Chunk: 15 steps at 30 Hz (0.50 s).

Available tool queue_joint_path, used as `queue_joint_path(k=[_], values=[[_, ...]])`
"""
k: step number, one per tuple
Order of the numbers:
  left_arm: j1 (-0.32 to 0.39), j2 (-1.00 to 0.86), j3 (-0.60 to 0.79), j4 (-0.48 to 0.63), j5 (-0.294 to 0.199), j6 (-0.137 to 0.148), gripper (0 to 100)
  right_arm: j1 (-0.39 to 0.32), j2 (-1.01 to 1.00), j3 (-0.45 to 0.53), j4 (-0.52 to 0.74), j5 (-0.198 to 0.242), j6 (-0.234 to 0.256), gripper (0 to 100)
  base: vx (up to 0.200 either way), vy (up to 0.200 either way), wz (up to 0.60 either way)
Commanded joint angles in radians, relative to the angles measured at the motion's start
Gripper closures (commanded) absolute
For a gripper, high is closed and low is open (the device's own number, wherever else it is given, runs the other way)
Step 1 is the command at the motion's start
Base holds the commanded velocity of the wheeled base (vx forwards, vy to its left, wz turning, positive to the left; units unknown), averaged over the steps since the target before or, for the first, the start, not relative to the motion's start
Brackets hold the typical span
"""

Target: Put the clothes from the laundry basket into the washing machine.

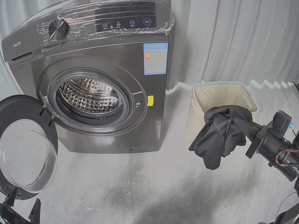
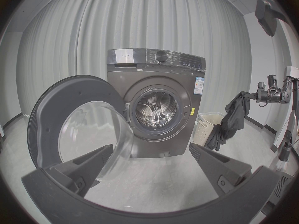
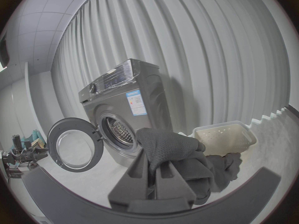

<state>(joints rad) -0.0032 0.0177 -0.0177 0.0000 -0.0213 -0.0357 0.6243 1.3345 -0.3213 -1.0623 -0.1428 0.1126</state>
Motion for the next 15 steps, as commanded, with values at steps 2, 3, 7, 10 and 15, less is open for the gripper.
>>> queue_joint_path(k=[2, 3, 7, 10, 15], values=[[0.000, -0.018, 0.016, -0.002, 0.000, 0.000, 0, 0.002, -0.001, 0.010, -0.007, 0.029, -0.002, 100, 0.000, 0.200, 0.00], [0.000, -0.018, 0.016, 0.000, 0.000, -0.001, 0, 0.003, -0.001, 0.010, -0.007, 0.032, -0.004, 100, 0.000, 0.200, 0.00], [0.000, -0.018, 0.016, -0.002, 0.000, 0.000, 0, 0.017, -0.006, 0.008, -0.010, 0.046, 0.001, 100, 0.000, 0.100, 0.00], [0.000, -0.018, 0.016, 0.000, 0.000, 0.000, 0, 0.017, -0.008, 0.010, -0.010, 0.061, 0.001, 100, 0.000, 0.000, 0.00], [0.000, -0.018, 0.016, 0.000, 0.000, -0.001, 0, 0.017, -0.003, 0.014, -0.008, 0.063, 0.002, 100, 0.000, 0.000, 0.00]])
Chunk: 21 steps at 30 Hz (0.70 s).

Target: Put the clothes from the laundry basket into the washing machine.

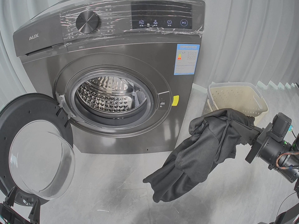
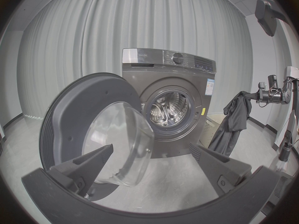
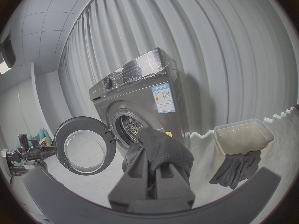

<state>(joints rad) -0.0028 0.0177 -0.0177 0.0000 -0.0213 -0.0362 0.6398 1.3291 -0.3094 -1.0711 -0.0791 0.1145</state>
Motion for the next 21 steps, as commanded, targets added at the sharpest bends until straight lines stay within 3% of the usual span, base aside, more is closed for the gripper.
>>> queue_joint_path(k=[1, 5, 8, 11, 14, 18, 21], values=[[0.000, -0.018, 0.016, 0.000, 0.000, -0.001, 0, 0.000, 0.004, 0.001, 0.000, 0.001, 0.001, 100, 0.000, 0.000, 0.00], [0.000, -0.018, 0.016, -0.002, 0.000, 0.001, 0, -0.002, 0.007, 0.001, 0.008, 0.002, 0.011, 100, -0.150, 0.000, 0.00], [0.000, -0.018, 0.016, 0.000, 0.000, 0.001, 0, -0.012, 0.005, -0.002, 0.020, 0.030, 0.040, 100, -0.200, 0.000, 0.00], [0.000, -0.018, 0.016, -0.002, 0.000, 0.002, 0, 0.003, 0.004, -0.010, 0.000, 0.059, 0.113, 100, 0.000, 0.000, 0.00], [0.000, -0.018, 0.016, -0.002, 0.000, 0.005, 0, 0.027, -0.002, -0.002, -0.001, 0.061, 0.165, 100, 0.000, 0.000, 0.00], [0.001, -0.018, 0.016, -0.002, 0.000, 0.005, 0, 0.064, -0.005, 0.065, 0.010, 0.041, 0.159, 100, 0.000, 0.000, 0.00], [0.000, -0.018, 0.016, -0.002, 0.000, 0.007, 0, 0.049, 0.008, 0.116, 0.008, 0.044, 0.116, 100, 0.000, 0.000, 0.00]])
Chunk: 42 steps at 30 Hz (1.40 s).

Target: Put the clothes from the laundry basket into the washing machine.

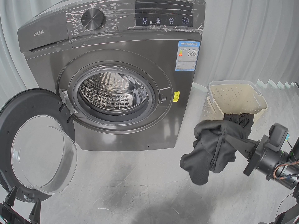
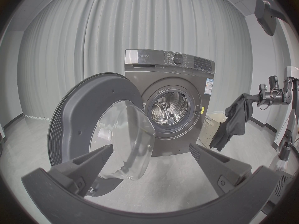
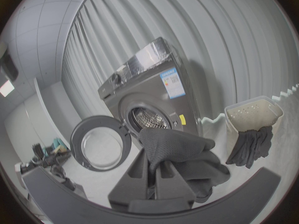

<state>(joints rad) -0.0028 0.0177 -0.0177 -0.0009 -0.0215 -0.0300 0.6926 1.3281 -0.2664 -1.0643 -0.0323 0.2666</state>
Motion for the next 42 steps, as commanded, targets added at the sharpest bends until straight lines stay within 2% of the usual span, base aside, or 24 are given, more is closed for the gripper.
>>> queue_joint_path(k=[1, 2, 3, 8, 14, 19, 23, 29, 32, 35, 36, 42], values=[[0.000, -0.018, 0.016, -0.001, 0.000, -0.001, 0, -0.018, 0.013, 0.081, 0.003, 0.002, -0.063, 100, 0.000, 0.000, 0.00], [0.000, -0.018, 0.016, -0.001, 0.000, -0.001, 0, -0.025, 0.014, 0.082, 0.006, 0.005, -0.069, 100, 0.000, 0.000, 0.00], [0.000, -0.018, 0.016, -0.001, 0.000, -0.001, 0, -0.070, 0.020, 0.092, 0.004, 0.012, -0.093, 100, 0.000, 0.000, 0.00], [0.000, -0.018, 0.016, 0.001, 0.000, -0.001, 0, -0.097, 0.031, 0.081, -0.005, 0.015, -0.089, 100, 0.000, 0.000, 0.00], [0.000, -0.018, 0.016, -0.001, 0.000, 0.001, 0, -0.104, 0.028, 0.073, -0.010, 0.026, -0.047, 100, 0.000, 0.000, 0.00], [0.001, -0.018, 0.016, -0.001, 0.000, 0.002, 0, -0.128, 0.023, 0.052, -0.008, 0.097, -0.001, 100, 0.000, 0.000, 0.00], [0.000, -0.018, 0.016, 0.001, 0.000, 0.002, 0, -0.160, 0.026, 0.102, 0.000, 0.158, -0.007, 100, 0.000, 0.000, 0.00], [0.000, -0.018, 0.016, -0.001, 0.000, -0.001, 0, -0.177, 0.034, 0.092, -0.006, 0.150, 0.002, 100, 0.000, 0.000, 0.00], [0.000, -0.018, 0.016, -0.001, 0.000, 0.001, 0, -0.231, 0.034, 0.073, -0.013, 0.161, 0.003, 100, 0.000, 0.000, 0.00], [0.000, -0.018, 0.016, 0.001, 0.000, 0.001, 0, -0.246, 0.031, 0.075, -0.019, 0.177, 0.002, 100, 0.000, 0.000, 0.00], [0.000, -0.018, 0.016, 0.001, 0.000, 0.001, 0, -0.257, 0.031, 0.070, -0.020, 0.193, 0.005, 100, 0.000, 0.000, 0.00], [0.000, -0.018, 0.016, -0.001, 0.000, 0.001, 0, -0.309, 0.037, 0.065, -0.022, 0.200, 0.010, 100, 0.000, 0.000, 0.00]])
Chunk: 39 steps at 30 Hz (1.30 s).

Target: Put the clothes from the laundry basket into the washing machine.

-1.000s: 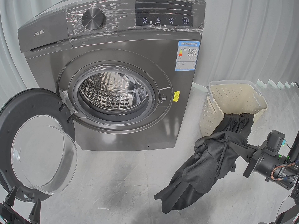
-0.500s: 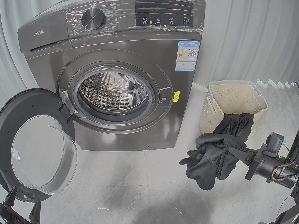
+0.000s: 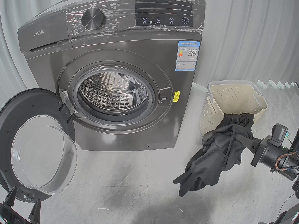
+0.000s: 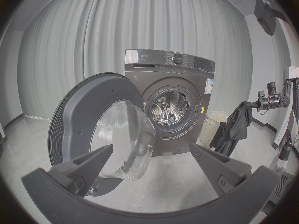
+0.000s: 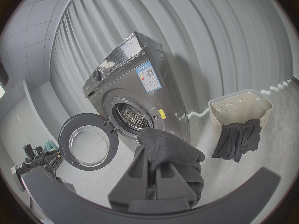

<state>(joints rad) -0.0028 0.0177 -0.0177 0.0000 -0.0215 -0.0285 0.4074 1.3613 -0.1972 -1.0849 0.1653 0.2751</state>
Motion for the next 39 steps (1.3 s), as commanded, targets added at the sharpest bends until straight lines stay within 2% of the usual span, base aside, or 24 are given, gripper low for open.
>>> queue_joint_path(k=[1, 6, 14, 22, 25, 28, 29, 31, 32, 35, 39], values=[[0.000, -0.018, 0.016, 0.000, 0.000, -0.001, 0, -0.024, 0.004, -0.004, 0.000, 0.000, 0.001, 100, 0.000, 0.000, 0.00], [0.001, -0.018, 0.016, 0.000, 0.000, -0.001, 0, -0.027, 0.002, -0.007, -0.001, -0.004, 0.001, 100, 0.000, 0.000, 0.00], [0.000, -0.018, 0.016, 0.000, 0.000, 0.001, 0, -0.024, -0.004, -0.002, 0.002, -0.001, 0.013, 100, 0.000, 0.000, 0.45], [0.000, -0.018, 0.016, -0.002, 0.000, 0.002, 0, 0.008, -0.002, 0.004, 0.005, -0.007, 0.001, 100, 0.000, 0.000, 0.00], [0.000, -0.018, 0.016, 0.000, -0.002, 0.009, 0, 0.024, -0.005, 0.012, 0.003, -0.021, -0.024, 100, 0.000, 0.000, 0.00], [0.000, -0.018, 0.016, 0.000, -0.002, 0.010, 0, 0.030, -0.005, 0.027, 0.003, -0.081, -0.062, 100, 0.000, 0.000, 0.00], [0.000, -0.018, 0.016, 0.000, -0.002, 0.010, 0, 0.042, -0.005, 0.033, 0.008, -0.124, -0.080, 100, 0.000, 0.000, 0.00], [0.001, -0.018, 0.016, 0.000, -0.002, 0.013, 0, 0.057, -0.005, 0.033, 0.008, -0.150, -0.083, 100, 0.000, 0.000, 0.00], [0.000, -0.018, 0.016, 0.000, -0.003, 0.015, 0, 0.085, -0.007, 0.033, 0.014, -0.179, -0.083, 100, 0.000, 0.000, 0.00], [0.000, -0.018, 0.016, 0.000, -0.003, 0.015, 0, 0.122, -0.002, 0.032, 0.014, -0.201, -0.085, 100, 0.000, 0.200, 0.00], [0.000, -0.018, 0.016, 0.000, -0.003, 0.015, 0, 0.183, 0.004, 0.021, 0.003, -0.201, -0.085, 100, 0.000, 0.200, 0.00]])
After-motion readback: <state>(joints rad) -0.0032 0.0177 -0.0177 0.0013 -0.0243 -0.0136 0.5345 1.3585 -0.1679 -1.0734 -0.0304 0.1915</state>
